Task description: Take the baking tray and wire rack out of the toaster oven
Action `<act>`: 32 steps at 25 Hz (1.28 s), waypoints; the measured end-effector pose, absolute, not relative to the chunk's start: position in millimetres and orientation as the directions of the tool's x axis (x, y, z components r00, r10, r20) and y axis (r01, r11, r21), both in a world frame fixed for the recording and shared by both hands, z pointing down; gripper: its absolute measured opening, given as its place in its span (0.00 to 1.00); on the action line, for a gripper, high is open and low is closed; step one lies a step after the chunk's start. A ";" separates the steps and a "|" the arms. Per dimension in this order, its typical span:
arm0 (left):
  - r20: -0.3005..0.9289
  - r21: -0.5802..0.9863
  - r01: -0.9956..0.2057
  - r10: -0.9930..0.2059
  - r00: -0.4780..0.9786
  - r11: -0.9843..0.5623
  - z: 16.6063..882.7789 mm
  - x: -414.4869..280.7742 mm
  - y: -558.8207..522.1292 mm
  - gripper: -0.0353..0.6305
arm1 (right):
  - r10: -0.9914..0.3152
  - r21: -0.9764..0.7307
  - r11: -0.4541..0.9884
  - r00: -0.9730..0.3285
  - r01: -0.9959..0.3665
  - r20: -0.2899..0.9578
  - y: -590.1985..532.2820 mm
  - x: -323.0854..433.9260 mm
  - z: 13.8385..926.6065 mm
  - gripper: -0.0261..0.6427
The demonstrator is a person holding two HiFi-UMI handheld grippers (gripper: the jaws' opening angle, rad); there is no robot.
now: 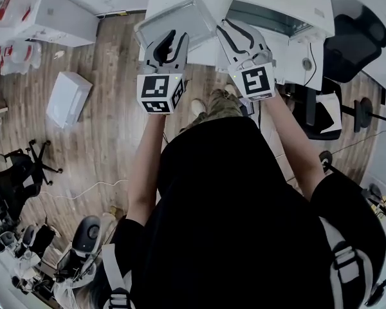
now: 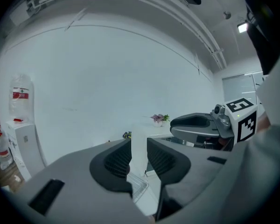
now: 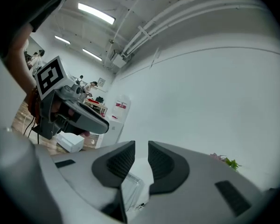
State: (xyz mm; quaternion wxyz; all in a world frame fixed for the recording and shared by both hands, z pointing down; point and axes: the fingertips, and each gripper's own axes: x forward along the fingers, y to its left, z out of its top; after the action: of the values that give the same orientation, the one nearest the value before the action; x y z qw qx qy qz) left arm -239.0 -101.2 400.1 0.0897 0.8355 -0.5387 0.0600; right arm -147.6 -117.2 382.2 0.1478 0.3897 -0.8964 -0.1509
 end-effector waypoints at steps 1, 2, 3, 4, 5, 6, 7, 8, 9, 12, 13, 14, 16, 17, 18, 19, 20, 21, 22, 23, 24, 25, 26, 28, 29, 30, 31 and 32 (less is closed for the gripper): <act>0.198 0.080 -0.913 -0.892 0.407 -0.399 400.5 -239.6 -99.4 0.22 | -0.745 0.397 0.646 -0.650 -0.651 0.146 -116.1 -146.9 382.2 0.18; 0.199 0.079 -0.916 -0.894 0.401 -0.393 401.6 -241.2 -97.6 0.22 | -0.748 0.403 0.643 -0.648 -0.651 0.147 -115.5 -146.9 382.8 0.18; 0.202 0.082 -0.918 -0.895 0.397 -0.388 403.3 -243.5 -96.2 0.21 | -0.752 0.397 0.640 -0.642 -0.658 0.149 -115.3 -147.1 384.0 0.17; 0.206 0.089 -0.919 -0.895 0.395 -0.384 405.1 -245.4 -95.1 0.20 | -0.757 0.387 0.637 -0.636 -0.667 0.151 -115.5 -147.2 385.7 0.17; 0.209 0.100 -0.919 -0.895 0.394 -0.382 406.8 -246.4 -94.0 0.20 | -0.762 0.379 0.634 -0.629 -0.674 0.155 -115.6 -146.5 387.8 0.16; 0.211 0.109 -0.919 -0.895 0.394 -0.379 408.1 -246.4 -92.9 0.20 | -0.767 0.374 0.630 -0.621 -0.681 0.160 -115.7 -144.6 390.2 0.15; 0.213 0.112 -0.920 -0.896 0.391 -0.375 409.2 -246.2 -91.7 0.19 | -0.772 0.370 0.625 -0.613 -0.687 0.167 -115.7 -142.4 392.9 0.13; 0.215 0.110 -0.923 -0.898 0.385 -0.369 410.6 -246.8 -90.8 0.18 | -0.777 0.369 0.621 -0.604 -0.692 0.175 -115.8 -140.8 395.8 0.11; 0.220 0.106 -0.926 -0.900 0.376 -0.361 412.4 -249.1 -90.8 0.15 | -0.781 0.371 0.617 -0.597 -0.694 0.185 -116.5 -141.1 398.7 0.11; 0.242 0.099 -0.937 -0.905 0.349 -0.335 419.1 -259.7 -93.4 0.13 | -0.781 0.374 0.620 -0.591 -0.690 0.204 -121.4 -150.3 404.9 0.09; 0.248 0.096 -0.940 -0.907 0.342 -0.328 420.8 -260.5 -92.8 0.12 | -0.779 0.372 0.622 -0.592 -0.689 0.205 -120.9 -150.2 405.8 0.09; 0.253 0.093 -0.942 -0.908 0.335 -0.322 422.3 -258.7 -90.9 0.12 | -0.777 0.369 0.624 -0.595 -0.689 0.205 -118.5 -146.5 406.3 0.09; 0.260 0.088 -0.946 -0.909 0.325 -0.313 424.8 -250.0 -84.5 0.12 | -0.777 0.359 0.626 -0.596 -0.693 0.203 -112.0 -134.2 407.3 0.09; 0.263 0.088 -0.947 -0.910 0.322 -0.310 425.9 -246.6 -81.8 0.12 | -0.777 0.355 0.626 -0.596 -0.695 0.203 -110.1 -129.7 408.0 0.09; 0.266 0.088 -0.948 -0.910 0.319 -0.307 427.2 -245.3 -80.0 0.12 | -0.777 0.351 0.626 -0.596 -0.696 0.204 -109.4 -127.4 408.8 0.09; 0.270 0.089 -0.949 -0.910 0.316 -0.303 428.7 -245.3 -78.6 0.12 | -0.776 0.347 0.627 -0.596 -0.697 0.206 -109.4 -126.7 409.6 0.09; 0.274 0.089 -0.950 -0.909 0.313 -0.300 430.4 -245.9 -77.4 0.12 | -0.776 0.345 0.628 -0.596 -0.697 0.208 -109.4 -126.7 410.5 0.09; 0.278 0.090 -0.950 -0.909 0.311 -0.298 432.3 -246.7 -76.2 0.12 | -0.775 0.343 0.630 -0.596 -0.697 0.211 -109.4 -127.0 411.3 0.09; 0.282 0.091 -0.951 -0.909 0.308 -0.294 434.2 -247.9 -75.2 0.12 | -0.774 0.341 0.631 -0.596 -0.697 0.214 -109.6 -127.8 412.2 0.09; 0.286 0.092 -0.952 -0.908 0.305 -0.291 435.8 -250.1 -74.7 0.12 | -0.773 0.339 0.633 -0.596 -0.696 0.218 -110.0 -129.4 413.1 0.09; 0.289 0.095 -0.953 -0.908 0.302 -0.287 437.2 -253.1 -74.8 0.12 | -0.771 0.337 0.635 -0.597 -0.695 0.221 -110.8 -131.8 413.8 0.09; 0.292 0.099 -0.954 -0.909 0.299 -0.282 438.5 -256.0 -75.0 0.12 | -0.769 0.335 0.637 -0.598 -0.694 0.225 -111.5 -134.2 414.4 0.09; 0.294 0.102 -0.955 -0.909 0.296 -0.278 439.6 -257.5 -74.7 0.12 | -0.768 0.333 0.640 -0.599 -0.693 0.227 -111.6 -135.5 414.8 0.09; 0.295 0.104 -0.957 -0.910 0.291 -0.272 441.5 -255.5 -70.8 0.12 | -0.765 0.333 0.643 -0.601 -0.690 0.230 -109.3 -134.2 415.5 0.09; 0.296 0.104 -0.958 -0.911 0.288 -0.269 442.5 -253.9 -68.2 0.12 | -0.764 0.333 0.644 -0.602 -0.689 0.232 -107.7 -132.9 416.0 0.09; 0.297 0.105 -0.958 -0.911 0.285 -0.265 443.7 -253.5 -65.9 0.12 | -0.763 0.332 0.645 -0.602 -0.689 0.233 -106.6 -132.7 416.6 0.09; 0.299 0.107 -0.959 -0.912 0.282 -0.261 445.0 -255.0 -64.0 0.12 | -0.763 0.330 0.646 -0.603 -0.689 0.235 -106.2 -133.9 417.4 0.09; 0.302 0.110 -0.960 -0.912 0.278 -0.256 446.5 -258.1 -62.5 0.12 | -0.762 0.327 0.647 -0.603 -0.689 0.237 -106.4 -136.6 418.3 0.09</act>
State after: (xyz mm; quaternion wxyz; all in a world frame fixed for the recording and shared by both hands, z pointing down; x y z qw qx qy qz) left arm -258.1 -62.5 446.5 0.1366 0.7876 -0.5943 0.0885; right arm -136.6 -106.4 418.3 0.1795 0.4079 -0.8894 -0.1013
